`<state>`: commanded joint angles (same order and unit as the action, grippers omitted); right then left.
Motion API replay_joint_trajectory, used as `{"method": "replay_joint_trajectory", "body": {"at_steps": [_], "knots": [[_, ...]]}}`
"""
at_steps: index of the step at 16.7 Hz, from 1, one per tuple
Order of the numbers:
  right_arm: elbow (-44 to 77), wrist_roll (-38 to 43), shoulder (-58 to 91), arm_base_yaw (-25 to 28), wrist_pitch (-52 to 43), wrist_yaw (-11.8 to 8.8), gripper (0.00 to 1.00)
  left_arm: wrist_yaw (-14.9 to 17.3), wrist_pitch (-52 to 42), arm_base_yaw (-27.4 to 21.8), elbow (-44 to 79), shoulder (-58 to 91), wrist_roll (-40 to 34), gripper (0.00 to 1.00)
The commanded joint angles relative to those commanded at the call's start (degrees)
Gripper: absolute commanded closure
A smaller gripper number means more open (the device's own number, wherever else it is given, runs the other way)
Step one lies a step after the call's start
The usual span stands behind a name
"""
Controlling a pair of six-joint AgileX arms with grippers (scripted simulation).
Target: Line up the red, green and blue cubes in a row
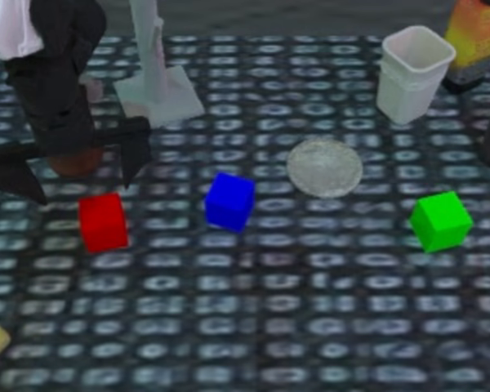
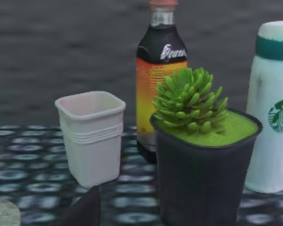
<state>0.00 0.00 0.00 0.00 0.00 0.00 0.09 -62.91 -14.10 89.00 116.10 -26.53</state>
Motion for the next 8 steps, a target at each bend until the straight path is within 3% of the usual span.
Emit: {"method": "replay_joint_trajectory", "body": {"at_steps": [4,8], "knots": [[0.0,0.0,0.0,0.0,0.0,0.0,0.0,0.01,1.05,0.24,-0.87,0.25,0.16,0.0],[0.0,0.0,0.0,0.0,0.0,0.0,0.0,0.03,9.4,0.16,-5.51,3.62,0.23,0.0]]}}
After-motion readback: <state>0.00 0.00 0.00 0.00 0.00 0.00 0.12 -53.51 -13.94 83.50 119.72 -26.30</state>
